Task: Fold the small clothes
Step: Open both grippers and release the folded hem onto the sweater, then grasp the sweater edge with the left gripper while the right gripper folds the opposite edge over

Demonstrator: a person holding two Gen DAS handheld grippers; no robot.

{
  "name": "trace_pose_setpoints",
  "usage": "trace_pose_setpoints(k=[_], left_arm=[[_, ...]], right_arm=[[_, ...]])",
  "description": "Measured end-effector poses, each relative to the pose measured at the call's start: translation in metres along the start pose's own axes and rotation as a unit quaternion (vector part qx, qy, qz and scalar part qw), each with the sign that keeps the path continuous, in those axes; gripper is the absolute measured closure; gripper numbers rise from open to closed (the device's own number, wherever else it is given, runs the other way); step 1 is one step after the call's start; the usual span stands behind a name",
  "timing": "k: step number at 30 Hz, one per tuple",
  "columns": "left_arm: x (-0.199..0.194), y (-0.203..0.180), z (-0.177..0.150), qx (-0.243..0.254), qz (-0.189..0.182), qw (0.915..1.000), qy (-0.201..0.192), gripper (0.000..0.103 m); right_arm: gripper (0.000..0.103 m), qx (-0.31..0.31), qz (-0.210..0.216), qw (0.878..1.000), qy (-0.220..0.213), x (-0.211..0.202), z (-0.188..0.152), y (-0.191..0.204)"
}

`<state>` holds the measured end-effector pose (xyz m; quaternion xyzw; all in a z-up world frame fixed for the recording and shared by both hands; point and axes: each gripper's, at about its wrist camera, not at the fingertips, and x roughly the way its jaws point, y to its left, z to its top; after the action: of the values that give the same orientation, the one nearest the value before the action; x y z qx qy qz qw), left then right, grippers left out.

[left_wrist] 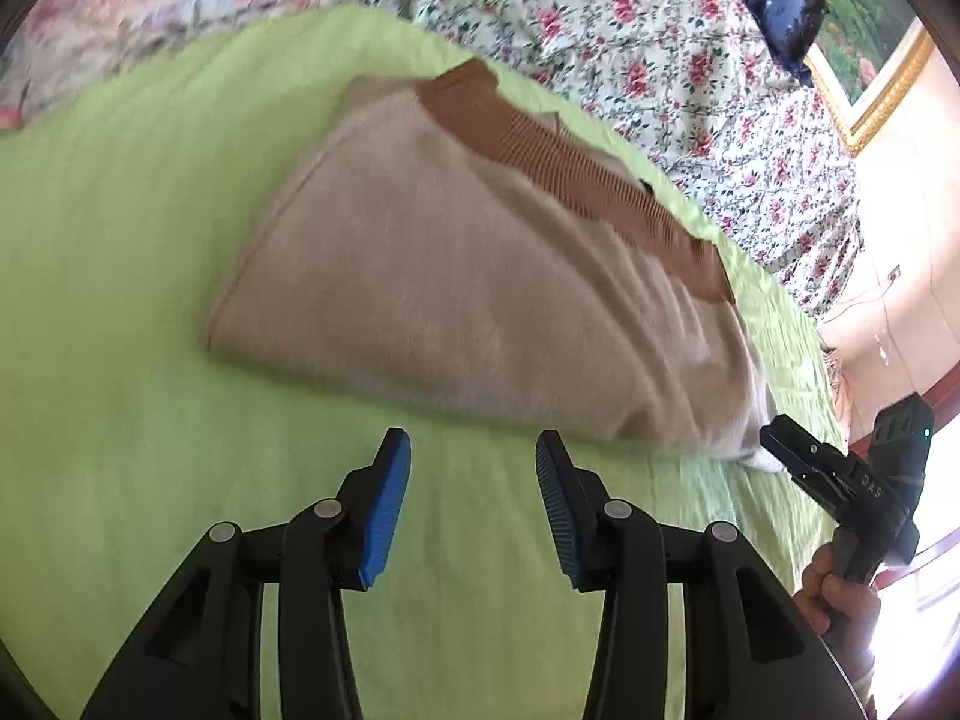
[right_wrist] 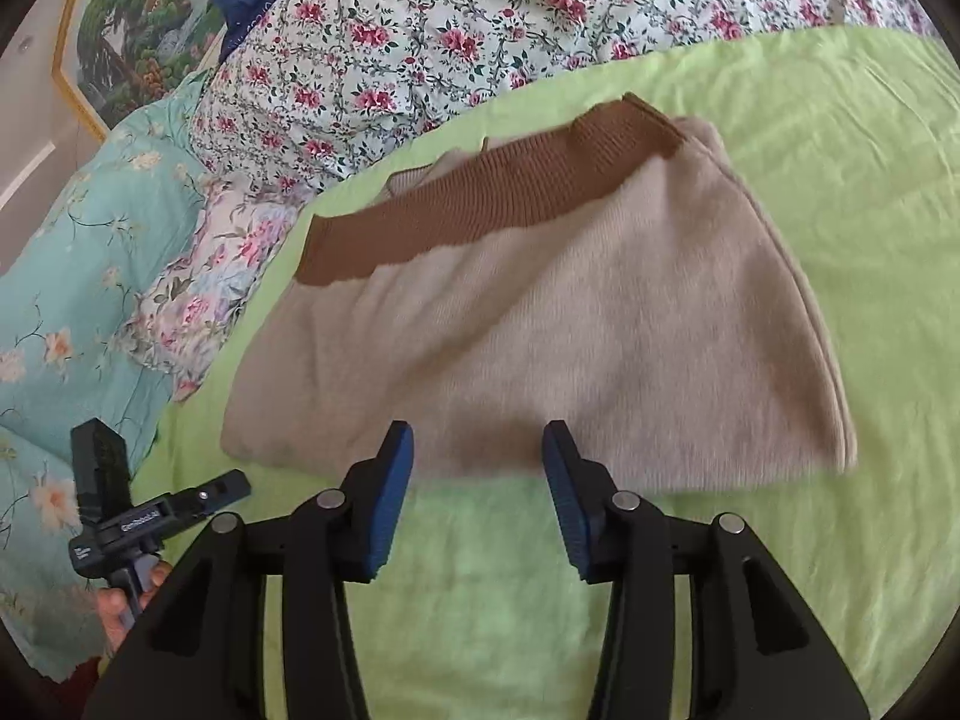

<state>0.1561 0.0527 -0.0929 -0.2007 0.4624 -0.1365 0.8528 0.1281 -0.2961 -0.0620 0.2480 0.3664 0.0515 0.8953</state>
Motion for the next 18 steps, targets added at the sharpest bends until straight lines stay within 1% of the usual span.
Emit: trace_pose_setpoints(k=[3, 5, 7, 9, 10, 12, 15, 18], left_arm=[[0.003, 0.007, -0.006, -0.022, -0.011, 0.9997, 0.006, 0.053], [0.003, 0.007, -0.004, -0.025, -0.009, 0.9996, 0.004, 0.05], [0.003, 0.006, 0.0, -0.03, -0.009, 0.9995, -0.002, 0.039], [0.004, 0.007, 0.006, -0.039, -0.007, 0.9992, -0.01, 0.036], [0.005, 0.008, 0.01, -0.044, -0.008, 0.9989, -0.01, 0.032], [0.01, 0.013, 0.016, -0.06, -0.011, 0.9981, -0.012, 0.029], [0.019, 0.024, 0.025, -0.094, -0.015, 0.9953, -0.017, 0.027], [0.025, 0.03, 0.036, -0.114, -0.018, 0.9928, -0.032, 0.027]], right_arm=[[0.055, 0.001, 0.0, 1.0, 0.0, -0.007, -0.007, 0.002], [0.054, 0.001, 0.001, 1.0, -0.001, -0.009, -0.009, 0.003], [0.053, 0.0, 0.004, 1.0, -0.001, -0.011, -0.01, 0.004], [0.052, 0.0, 0.003, 1.0, 0.0, -0.011, -0.01, 0.005], [0.051, 0.001, 0.004, 1.0, -0.001, -0.011, -0.011, 0.005], [0.051, 0.003, 0.006, 1.0, -0.001, -0.01, -0.009, 0.004], [0.051, 0.003, 0.007, 1.0, -0.003, -0.01, -0.005, 0.004], [0.051, 0.001, 0.007, 1.0, -0.006, -0.008, 0.002, 0.002]])
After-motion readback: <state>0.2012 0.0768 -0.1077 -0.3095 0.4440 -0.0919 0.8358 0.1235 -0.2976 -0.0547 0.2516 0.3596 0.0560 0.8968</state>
